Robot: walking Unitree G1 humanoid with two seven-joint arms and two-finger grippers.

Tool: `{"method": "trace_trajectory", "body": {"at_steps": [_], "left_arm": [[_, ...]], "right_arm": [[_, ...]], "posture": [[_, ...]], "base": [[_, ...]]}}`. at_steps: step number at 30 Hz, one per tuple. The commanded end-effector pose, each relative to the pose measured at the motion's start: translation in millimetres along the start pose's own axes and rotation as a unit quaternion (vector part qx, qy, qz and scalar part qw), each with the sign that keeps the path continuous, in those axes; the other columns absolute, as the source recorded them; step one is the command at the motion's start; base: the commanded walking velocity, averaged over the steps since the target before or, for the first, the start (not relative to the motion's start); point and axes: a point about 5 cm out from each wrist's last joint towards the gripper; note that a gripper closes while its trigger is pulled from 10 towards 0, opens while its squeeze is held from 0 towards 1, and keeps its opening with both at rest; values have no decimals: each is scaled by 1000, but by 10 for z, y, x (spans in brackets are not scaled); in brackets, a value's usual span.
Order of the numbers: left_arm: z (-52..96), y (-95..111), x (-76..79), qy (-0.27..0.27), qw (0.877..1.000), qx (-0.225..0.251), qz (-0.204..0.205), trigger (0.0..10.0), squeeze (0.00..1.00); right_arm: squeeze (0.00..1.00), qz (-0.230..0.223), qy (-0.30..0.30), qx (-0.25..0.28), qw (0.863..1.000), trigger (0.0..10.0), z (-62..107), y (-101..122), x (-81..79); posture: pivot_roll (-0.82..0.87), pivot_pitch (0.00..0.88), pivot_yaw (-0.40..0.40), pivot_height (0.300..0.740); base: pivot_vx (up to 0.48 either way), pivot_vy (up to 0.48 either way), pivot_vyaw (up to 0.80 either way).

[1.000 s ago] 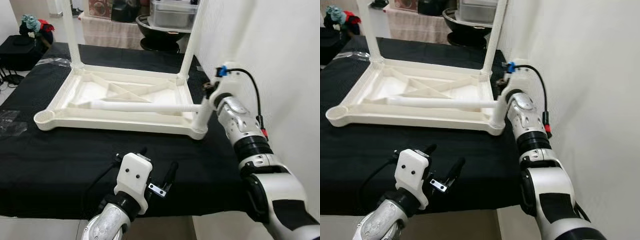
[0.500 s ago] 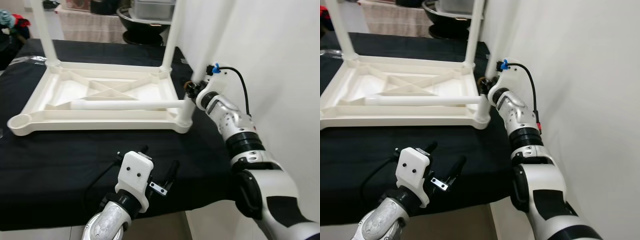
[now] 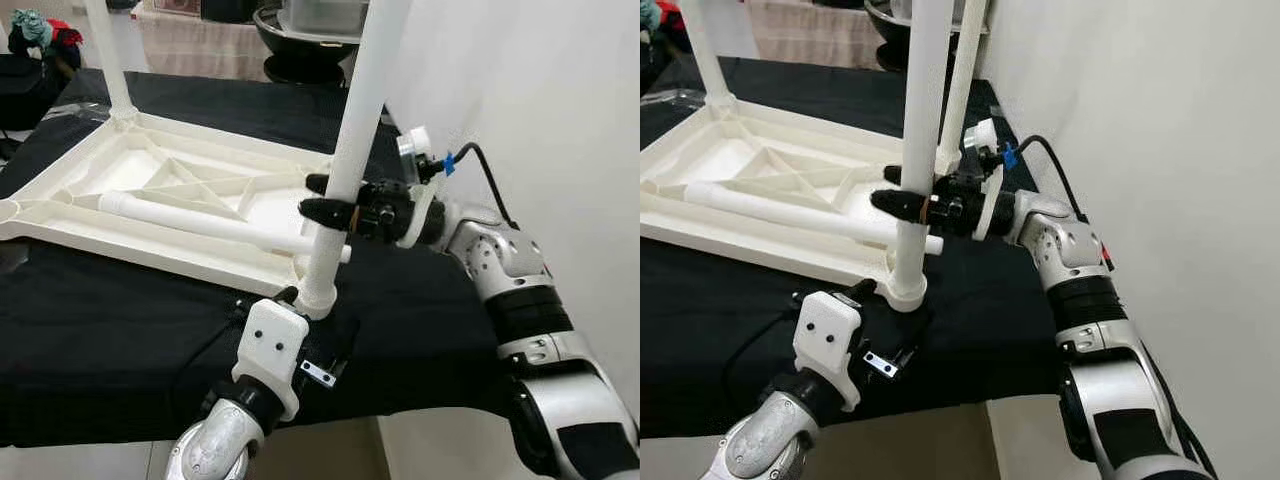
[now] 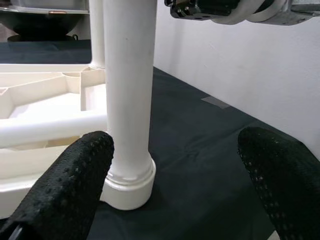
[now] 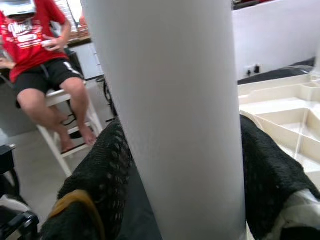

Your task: Building children table

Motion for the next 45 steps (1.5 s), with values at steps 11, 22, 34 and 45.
{"method": "trace_trajectory", "body": {"at_steps": [11, 22, 34, 45], "left_arm": [[9, -17, 15, -2, 1000, -2, -3, 10000, 0], [14, -25, 15, -2, 1000, -4, -5, 10000, 0], [-2, -18, 17, -4, 1000, -3, -4, 10000, 0], [2, -21, 11, -2, 1000, -4, -4, 10000, 0]], "right_arm": [[0, 27, -70, -3, 997, 0, -53, -82, 134], [0, 38, -537, -212, 816, 0, 474, -341, 669], [0, -6, -721, -200, 664, 10000, 782, -396, 638], [0, -80, -453, -14, 888, 10000, 13, -10, 621]], "posture": [[76, 100, -158, 740], [72, 105, -157, 740], [65, 111, -153, 740], [69, 114, -155, 740]], "base": [[0, 0, 0], [0, 0, 0], [0, 0, 0], [0, 0, 0]]}}
Point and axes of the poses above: a point about 5 cm out from each wrist's last joint towards the gripper, its own z axis pointing back from the gripper into the wrist, its own y axis along the axis of the wrist's last joint, x = y × z, and after that the axes turned 10 degrees about z, right-handed
